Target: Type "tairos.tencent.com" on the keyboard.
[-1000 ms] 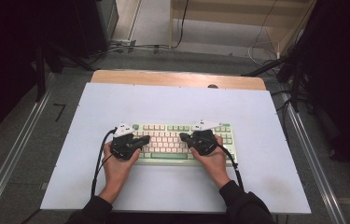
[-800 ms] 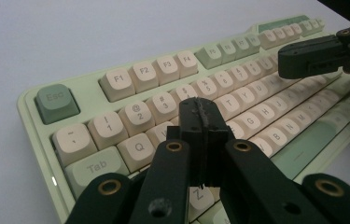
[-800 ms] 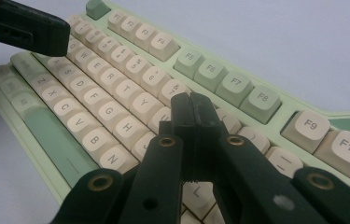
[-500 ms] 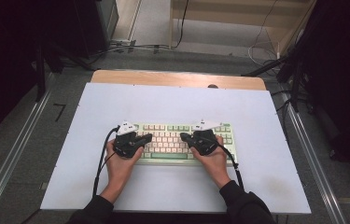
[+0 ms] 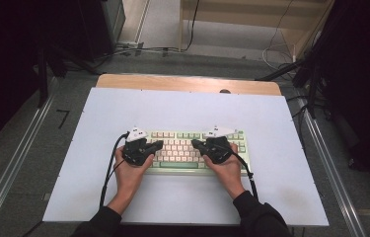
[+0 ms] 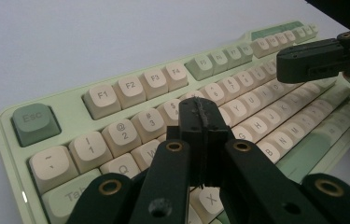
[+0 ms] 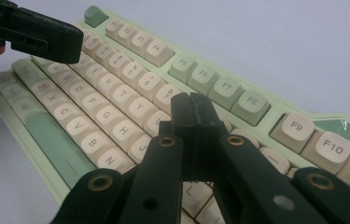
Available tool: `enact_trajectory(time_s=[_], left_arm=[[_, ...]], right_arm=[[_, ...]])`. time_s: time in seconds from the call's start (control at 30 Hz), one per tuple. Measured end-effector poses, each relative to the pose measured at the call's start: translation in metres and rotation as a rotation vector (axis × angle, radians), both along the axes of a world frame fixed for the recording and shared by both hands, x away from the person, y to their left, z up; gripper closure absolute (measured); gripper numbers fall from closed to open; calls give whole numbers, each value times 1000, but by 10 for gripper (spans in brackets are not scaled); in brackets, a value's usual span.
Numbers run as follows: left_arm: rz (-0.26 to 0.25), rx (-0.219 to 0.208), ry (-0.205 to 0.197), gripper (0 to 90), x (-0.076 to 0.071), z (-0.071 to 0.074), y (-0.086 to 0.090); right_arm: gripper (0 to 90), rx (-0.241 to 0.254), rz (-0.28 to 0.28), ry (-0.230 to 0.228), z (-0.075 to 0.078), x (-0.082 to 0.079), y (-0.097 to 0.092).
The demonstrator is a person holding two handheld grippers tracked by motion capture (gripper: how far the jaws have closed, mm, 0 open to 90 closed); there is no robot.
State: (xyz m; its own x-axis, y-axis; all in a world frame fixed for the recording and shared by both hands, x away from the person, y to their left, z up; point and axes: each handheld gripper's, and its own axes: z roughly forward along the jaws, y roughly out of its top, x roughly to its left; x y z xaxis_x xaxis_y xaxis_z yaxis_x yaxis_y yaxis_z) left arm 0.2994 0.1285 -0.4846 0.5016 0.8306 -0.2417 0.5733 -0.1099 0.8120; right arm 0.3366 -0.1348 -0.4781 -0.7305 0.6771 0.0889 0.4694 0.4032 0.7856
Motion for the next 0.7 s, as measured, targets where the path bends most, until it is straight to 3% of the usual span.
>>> enact_trajectory(time_s=[0.7], left_arm=[[-9,5,-4,900,4,0,-6]], right_arm=[[881,6,0,1,1,0,-1]])
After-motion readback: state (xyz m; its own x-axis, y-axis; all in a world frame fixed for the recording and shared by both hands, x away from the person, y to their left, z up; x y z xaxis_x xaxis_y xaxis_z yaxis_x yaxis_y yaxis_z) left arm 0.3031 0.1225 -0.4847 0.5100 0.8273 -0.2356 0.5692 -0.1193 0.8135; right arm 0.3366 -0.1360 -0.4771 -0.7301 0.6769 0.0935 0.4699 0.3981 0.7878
